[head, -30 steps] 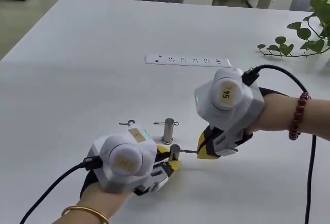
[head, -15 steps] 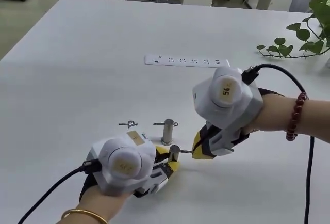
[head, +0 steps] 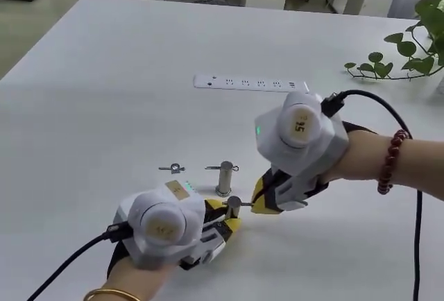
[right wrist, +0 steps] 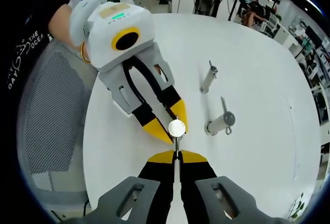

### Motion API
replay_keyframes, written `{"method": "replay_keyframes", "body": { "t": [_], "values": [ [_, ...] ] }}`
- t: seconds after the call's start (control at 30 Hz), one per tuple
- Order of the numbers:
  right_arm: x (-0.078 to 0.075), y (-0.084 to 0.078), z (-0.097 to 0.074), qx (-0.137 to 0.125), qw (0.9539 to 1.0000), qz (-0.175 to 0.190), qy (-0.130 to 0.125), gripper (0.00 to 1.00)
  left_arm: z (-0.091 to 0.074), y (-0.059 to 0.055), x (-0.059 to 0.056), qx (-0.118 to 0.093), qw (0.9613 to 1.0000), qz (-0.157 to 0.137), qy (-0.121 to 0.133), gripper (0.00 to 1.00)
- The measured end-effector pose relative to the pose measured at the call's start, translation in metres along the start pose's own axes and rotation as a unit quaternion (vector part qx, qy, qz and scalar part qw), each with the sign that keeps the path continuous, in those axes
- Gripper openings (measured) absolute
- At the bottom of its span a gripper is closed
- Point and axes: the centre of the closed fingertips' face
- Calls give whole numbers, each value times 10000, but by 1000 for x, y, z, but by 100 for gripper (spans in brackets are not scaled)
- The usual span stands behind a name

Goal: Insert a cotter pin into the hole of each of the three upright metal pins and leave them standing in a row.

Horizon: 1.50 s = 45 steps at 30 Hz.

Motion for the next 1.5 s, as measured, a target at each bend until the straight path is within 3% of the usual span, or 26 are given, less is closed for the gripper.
{"method": "replay_keyframes", "body": {
  "t": [0.23,0.43,0.6,0.97,1.5],
  "values": [
    [0,6,2,-125,9999,-27,-16,0,0,1,0,-43,10000,-45,25,10],
    [-3,10,4,-275,9994,162,-104,0,0,1,1,-55,9999,-71,68,10],
    [-10,15,-3,-393,9986,267,-249,10,0,1,1,-59,9999,-62,71,10],
    [-9,8,-10,-329,9987,291,-246,5,1,1,1,-81,9999,-66,81,10],
    [-2,15,-3,-393,9989,242,-126,0,0,0,1,-117,9998,-115,85,10]
  ]
}}
Point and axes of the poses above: the centre of the closed fingertips' face, and the gripper's own axes: z roughly forward along the fingers, x roughly to its left, y roughly out of its top, and after that the axes turned 11 degrees about -y, right-handed
